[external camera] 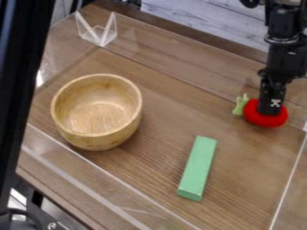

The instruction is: Move the red object to the right side of the table

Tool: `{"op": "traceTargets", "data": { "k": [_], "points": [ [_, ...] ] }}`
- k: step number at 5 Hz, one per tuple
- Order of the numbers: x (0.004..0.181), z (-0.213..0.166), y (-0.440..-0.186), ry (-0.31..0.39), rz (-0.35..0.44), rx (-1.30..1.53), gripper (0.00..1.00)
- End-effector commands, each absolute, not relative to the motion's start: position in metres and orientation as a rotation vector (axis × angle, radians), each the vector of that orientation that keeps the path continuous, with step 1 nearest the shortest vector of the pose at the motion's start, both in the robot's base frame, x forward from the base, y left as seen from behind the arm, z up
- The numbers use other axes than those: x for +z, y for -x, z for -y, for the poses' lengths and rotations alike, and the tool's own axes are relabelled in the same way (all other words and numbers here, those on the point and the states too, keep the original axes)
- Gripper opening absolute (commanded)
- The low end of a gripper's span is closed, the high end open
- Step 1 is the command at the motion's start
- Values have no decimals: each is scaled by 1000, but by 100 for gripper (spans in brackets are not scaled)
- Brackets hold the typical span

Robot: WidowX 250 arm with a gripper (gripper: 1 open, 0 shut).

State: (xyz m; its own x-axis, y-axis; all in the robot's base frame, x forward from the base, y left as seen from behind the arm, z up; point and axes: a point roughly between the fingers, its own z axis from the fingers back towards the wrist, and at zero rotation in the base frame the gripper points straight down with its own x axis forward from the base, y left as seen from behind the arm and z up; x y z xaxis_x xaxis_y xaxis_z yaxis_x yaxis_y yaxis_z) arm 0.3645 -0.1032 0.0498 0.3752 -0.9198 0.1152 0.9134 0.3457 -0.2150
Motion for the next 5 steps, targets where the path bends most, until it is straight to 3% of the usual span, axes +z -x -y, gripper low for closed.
{"op": "traceTargets", "data": {
  "k": [1, 3, 4, 5],
  "points": [
    [92, 94, -374, 214, 53, -1157, 0],
    [99, 81, -374, 221, 14, -1189, 0],
    [98, 83, -364, 233, -9, -1193, 100],
    [100, 86, -356, 235, -39, -1194, 0]
  ]
}}
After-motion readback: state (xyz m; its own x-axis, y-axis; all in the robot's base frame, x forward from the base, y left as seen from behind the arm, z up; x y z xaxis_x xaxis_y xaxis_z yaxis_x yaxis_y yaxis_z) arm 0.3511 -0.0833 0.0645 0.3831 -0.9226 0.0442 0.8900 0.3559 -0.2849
